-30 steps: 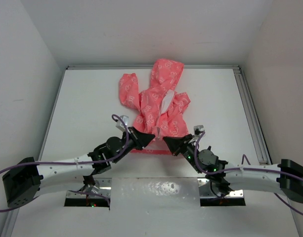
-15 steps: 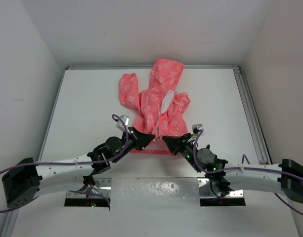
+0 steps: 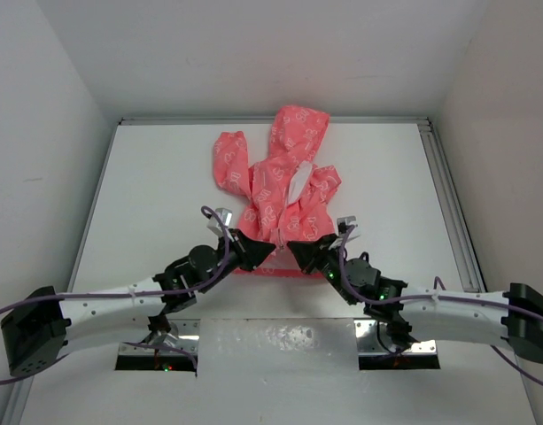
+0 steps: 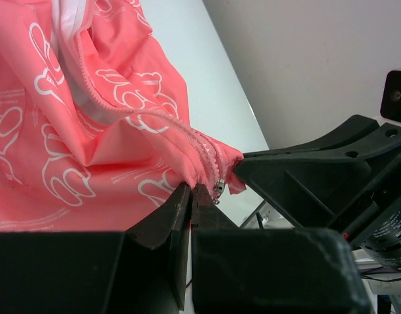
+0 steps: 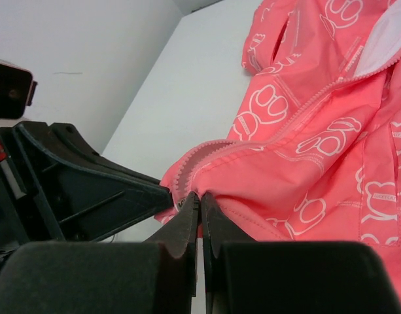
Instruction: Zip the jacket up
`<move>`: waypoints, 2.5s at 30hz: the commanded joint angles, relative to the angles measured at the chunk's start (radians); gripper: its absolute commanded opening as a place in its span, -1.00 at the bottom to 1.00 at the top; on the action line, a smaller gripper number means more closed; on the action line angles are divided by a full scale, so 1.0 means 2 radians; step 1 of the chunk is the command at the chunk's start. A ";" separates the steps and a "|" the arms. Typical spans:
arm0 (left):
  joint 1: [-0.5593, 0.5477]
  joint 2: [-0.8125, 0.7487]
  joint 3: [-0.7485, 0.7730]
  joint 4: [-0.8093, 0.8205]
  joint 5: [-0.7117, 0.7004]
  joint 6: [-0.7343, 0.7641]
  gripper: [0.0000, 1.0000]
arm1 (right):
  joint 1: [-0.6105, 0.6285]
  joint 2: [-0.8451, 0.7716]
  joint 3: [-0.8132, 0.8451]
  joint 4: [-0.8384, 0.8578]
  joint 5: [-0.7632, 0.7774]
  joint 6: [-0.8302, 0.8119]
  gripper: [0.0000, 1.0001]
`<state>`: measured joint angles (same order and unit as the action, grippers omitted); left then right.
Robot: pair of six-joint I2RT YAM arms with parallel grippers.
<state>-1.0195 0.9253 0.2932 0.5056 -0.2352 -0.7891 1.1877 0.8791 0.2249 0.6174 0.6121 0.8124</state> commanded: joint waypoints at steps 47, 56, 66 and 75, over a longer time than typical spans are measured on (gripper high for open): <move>-0.034 -0.038 -0.002 -0.017 -0.051 0.027 -1.00 | 0.003 0.052 0.098 -0.090 -0.015 0.078 -1.00; -0.036 -0.028 -0.003 -0.007 -0.041 0.019 -1.00 | 0.002 0.098 0.141 -0.118 0.002 0.072 -1.00; -0.036 -0.062 0.000 -0.060 -0.037 -0.025 -1.00 | 0.001 0.097 0.132 -0.087 -0.009 0.059 -1.00; -0.036 -0.029 -0.019 0.004 -0.018 -0.066 -1.00 | 0.001 0.044 0.093 -0.043 -0.016 0.064 -1.00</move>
<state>-1.0733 0.8787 0.2611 0.4076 -0.3271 -0.8761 1.1877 1.0088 0.4232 0.4099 0.5667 0.9340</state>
